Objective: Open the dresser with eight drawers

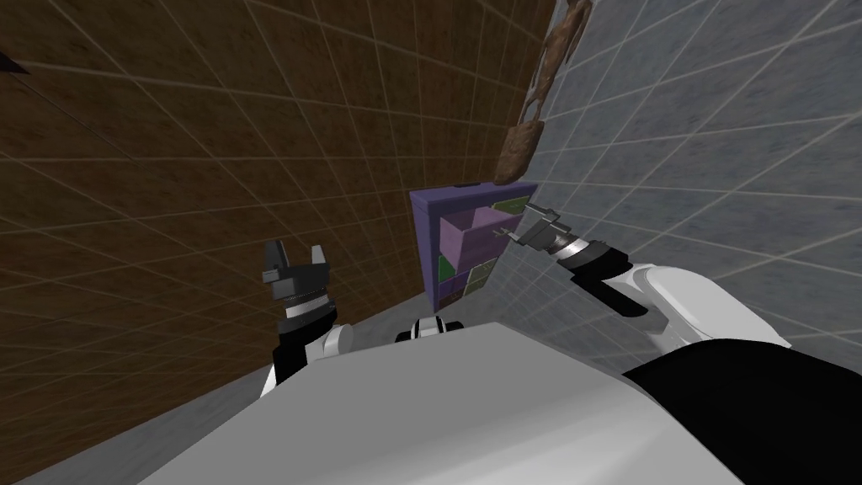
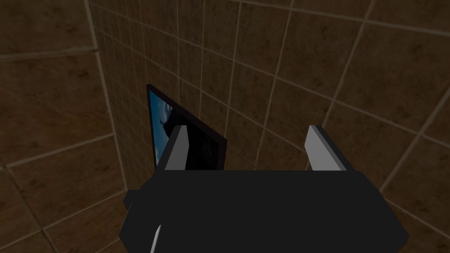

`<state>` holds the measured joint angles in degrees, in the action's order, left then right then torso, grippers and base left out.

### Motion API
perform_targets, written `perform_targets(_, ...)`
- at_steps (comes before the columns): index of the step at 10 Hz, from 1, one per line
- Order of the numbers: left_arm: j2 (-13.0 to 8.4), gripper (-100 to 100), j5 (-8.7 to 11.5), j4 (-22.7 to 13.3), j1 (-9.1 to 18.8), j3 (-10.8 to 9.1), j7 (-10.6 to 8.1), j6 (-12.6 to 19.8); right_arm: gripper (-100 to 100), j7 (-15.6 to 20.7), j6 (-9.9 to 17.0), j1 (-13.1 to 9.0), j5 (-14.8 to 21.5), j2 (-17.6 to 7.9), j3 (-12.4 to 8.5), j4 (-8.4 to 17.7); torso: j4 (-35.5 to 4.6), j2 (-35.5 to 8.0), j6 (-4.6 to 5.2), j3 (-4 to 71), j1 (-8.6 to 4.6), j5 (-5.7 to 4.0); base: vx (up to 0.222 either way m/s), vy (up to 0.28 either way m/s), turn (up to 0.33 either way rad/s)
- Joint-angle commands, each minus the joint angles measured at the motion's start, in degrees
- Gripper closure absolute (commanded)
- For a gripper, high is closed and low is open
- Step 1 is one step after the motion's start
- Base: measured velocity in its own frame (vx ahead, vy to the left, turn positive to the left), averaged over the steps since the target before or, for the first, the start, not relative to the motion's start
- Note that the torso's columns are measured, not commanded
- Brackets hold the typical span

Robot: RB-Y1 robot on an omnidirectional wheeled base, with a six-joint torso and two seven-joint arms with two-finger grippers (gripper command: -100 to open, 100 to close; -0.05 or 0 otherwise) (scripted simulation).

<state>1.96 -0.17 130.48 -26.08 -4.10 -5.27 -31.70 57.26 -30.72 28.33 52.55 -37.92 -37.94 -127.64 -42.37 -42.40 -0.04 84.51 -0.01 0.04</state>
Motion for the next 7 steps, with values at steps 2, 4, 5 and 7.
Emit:
perform_targets(2,0.0,0,0.0,0.0,0.0,0.0,0.0,0.0,0,-1.3,0.2,0.2,-0.1,-1.3,-0.3,0.0,-0.1,-0.1,0.03,0.0,0.14,0.12,0.003,0.005,-0.004)
perform_targets(4,0.0,0,0.0,0.0,0.0,0.0,0.0,0.0,0,-1.3,0.1,0.3,-0.1,-1.3,-0.3,0.1,0.0,0.0,0.03,0.0,0.12,0.06,0.0,0.0,0.0)
perform_targets(5,0.0,0,0.0,0.0,0.0,0.0,0.0,0.0,0,-1.3,0.1,0.3,-0.1,-1.3,-0.2,0.1,0.0,0.0,0.03,0.0,0.11,0.04,0.0,0.0,0.0)
perform_targets(7,0.0,0,0.0,0.0,0.0,0.0,0.0,0.0,0,-1.2,0.1,0.4,0.0,-1.2,-0.2,0.2,0.0,0.0,0.03,0.0,0.09,0.02,0.0,0.0,0.0)
